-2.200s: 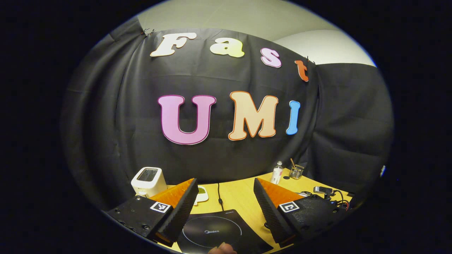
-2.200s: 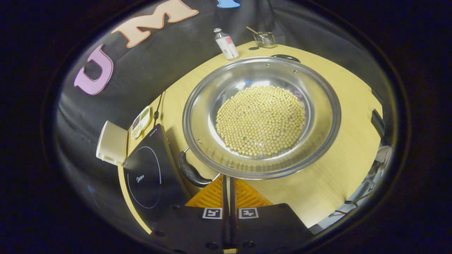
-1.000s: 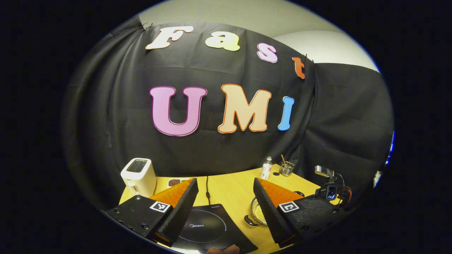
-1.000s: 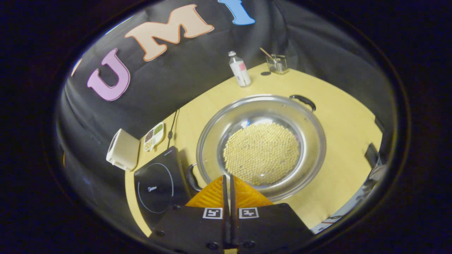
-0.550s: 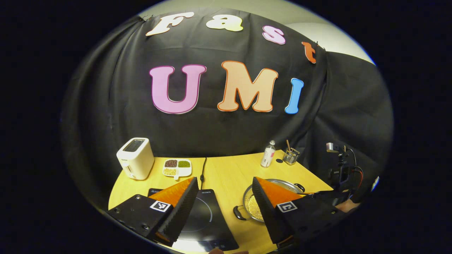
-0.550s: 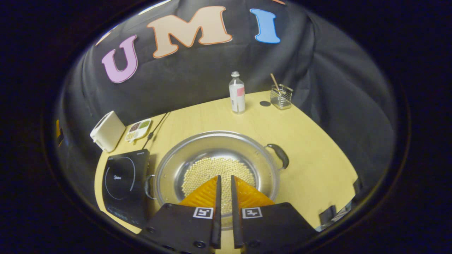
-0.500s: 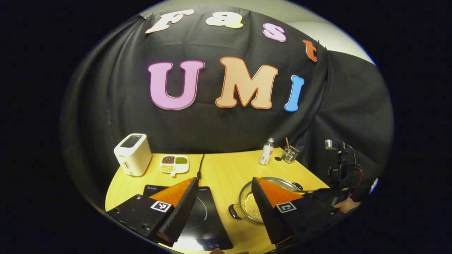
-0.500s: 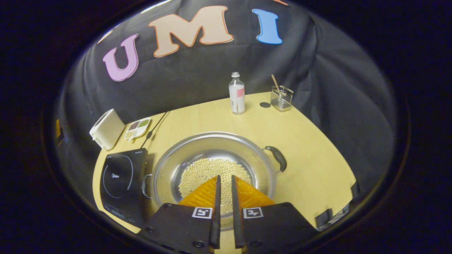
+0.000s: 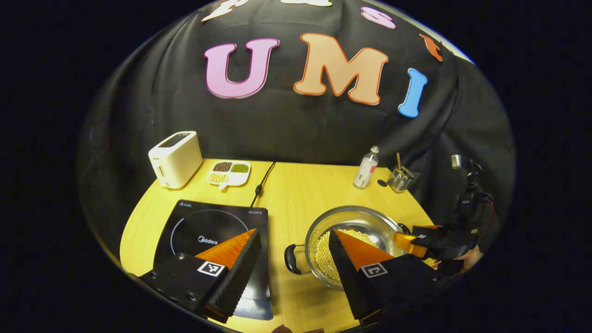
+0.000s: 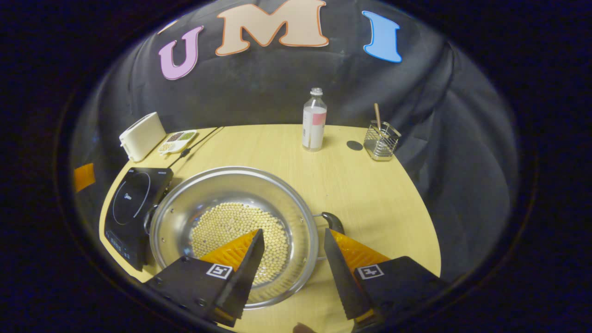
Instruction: First push the handle of the pot to place it horizontally, then grasp the pot with both hands and set it on the induction cooktop.
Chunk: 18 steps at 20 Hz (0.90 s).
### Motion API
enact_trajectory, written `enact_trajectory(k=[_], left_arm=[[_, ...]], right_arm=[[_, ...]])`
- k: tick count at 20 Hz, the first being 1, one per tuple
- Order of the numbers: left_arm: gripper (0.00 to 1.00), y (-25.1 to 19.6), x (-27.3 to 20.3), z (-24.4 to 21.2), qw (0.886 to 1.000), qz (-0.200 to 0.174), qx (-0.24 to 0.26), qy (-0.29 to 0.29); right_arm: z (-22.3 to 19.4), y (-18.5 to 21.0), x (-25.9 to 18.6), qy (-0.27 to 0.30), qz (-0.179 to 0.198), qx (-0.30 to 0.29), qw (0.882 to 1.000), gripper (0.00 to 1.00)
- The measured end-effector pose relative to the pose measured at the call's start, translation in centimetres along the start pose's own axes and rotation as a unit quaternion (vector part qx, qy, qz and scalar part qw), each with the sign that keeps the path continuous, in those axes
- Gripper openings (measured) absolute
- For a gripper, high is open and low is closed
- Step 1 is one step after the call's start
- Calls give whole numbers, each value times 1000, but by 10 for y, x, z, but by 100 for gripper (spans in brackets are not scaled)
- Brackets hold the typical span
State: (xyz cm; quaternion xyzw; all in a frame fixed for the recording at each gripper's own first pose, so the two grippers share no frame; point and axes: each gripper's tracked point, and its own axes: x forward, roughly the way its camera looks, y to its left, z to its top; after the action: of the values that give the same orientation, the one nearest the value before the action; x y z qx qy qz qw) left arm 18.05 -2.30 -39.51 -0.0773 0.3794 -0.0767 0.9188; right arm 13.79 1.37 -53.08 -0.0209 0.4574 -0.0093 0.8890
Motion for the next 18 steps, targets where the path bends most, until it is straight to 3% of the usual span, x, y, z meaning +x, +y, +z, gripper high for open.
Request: enact_trajectory(k=[4,9,17,18], left_arm=[[92,-10,28,-36,998,-12,-28,51],[92,-1,65,-74,993,17,-34,110],[92,7,98,-112,984,28,-52,166],[88,7,101,-118,983,26,-54,176]], right_arm=[[-8,-17,21,15,5,10,1000,84],[-20,-26,45,32,9,18,999,84],[-38,-22,63,60,31,27,997,84],[-40,-22,62,65,35,33,997,81]])
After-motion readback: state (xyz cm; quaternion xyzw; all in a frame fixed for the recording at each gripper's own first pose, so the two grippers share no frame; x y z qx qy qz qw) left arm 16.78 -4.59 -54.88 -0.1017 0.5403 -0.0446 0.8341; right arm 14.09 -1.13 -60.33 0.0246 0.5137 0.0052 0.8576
